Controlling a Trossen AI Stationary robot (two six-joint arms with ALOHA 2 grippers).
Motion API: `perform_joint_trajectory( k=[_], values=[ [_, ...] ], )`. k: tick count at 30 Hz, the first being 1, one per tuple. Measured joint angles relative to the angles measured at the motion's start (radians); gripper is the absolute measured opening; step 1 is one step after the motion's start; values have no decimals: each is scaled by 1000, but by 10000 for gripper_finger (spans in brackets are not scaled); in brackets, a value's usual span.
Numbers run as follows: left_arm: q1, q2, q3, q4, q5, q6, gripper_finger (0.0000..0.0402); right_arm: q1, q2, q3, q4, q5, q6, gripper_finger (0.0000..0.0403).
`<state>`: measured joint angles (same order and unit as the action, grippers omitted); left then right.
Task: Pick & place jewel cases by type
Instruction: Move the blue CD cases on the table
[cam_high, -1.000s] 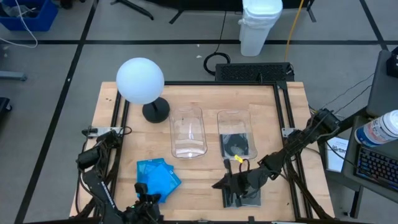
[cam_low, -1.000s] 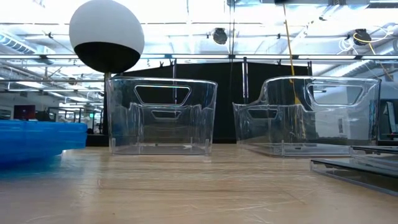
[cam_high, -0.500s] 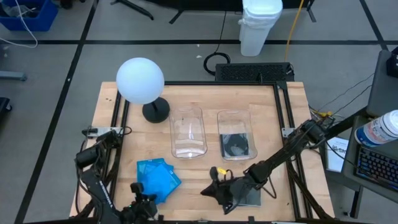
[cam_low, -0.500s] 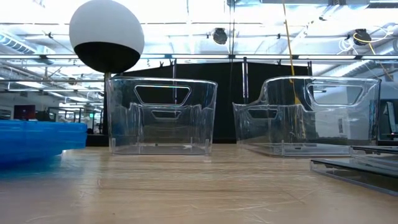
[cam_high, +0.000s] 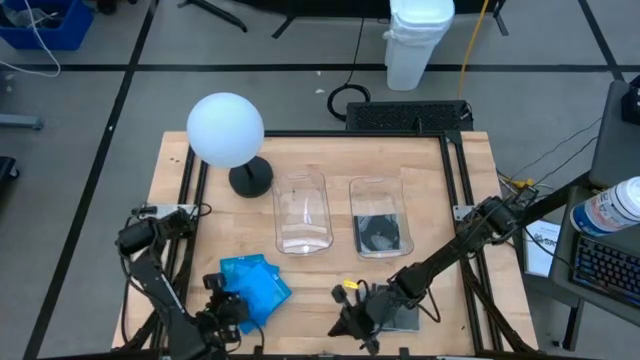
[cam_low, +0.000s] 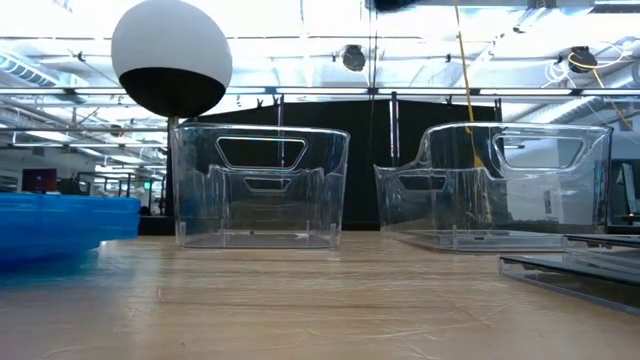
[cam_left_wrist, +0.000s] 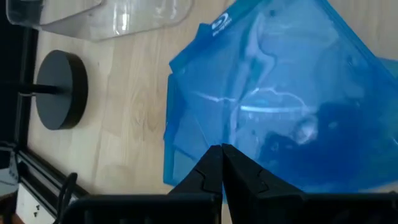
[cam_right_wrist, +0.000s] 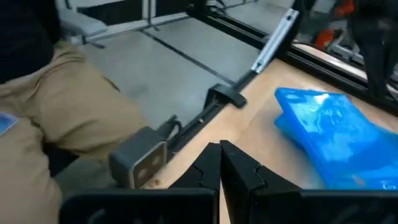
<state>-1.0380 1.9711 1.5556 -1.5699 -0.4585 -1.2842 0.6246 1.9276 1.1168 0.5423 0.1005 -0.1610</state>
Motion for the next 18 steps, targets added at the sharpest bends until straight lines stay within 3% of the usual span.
perform_joint_trajectory(
  k=[5, 8, 12, 18],
  values=[
    [-27, -33, -12, 3, 22, -8, 4, -51, 93, 0, 254, 1, 142, 0],
    [-51, -34, -12, 24, 10, -7, 14, -89, 136, 0, 314, 0, 231, 1],
    [-63, -35, -12, 101, -28, 29, 26, -130, 174, 32, 243, 8, 340, 23],
    [-64, -35, -12, 214, -69, 131, 14, -132, 228, 173, 59, 36, 376, 99]
  ],
)
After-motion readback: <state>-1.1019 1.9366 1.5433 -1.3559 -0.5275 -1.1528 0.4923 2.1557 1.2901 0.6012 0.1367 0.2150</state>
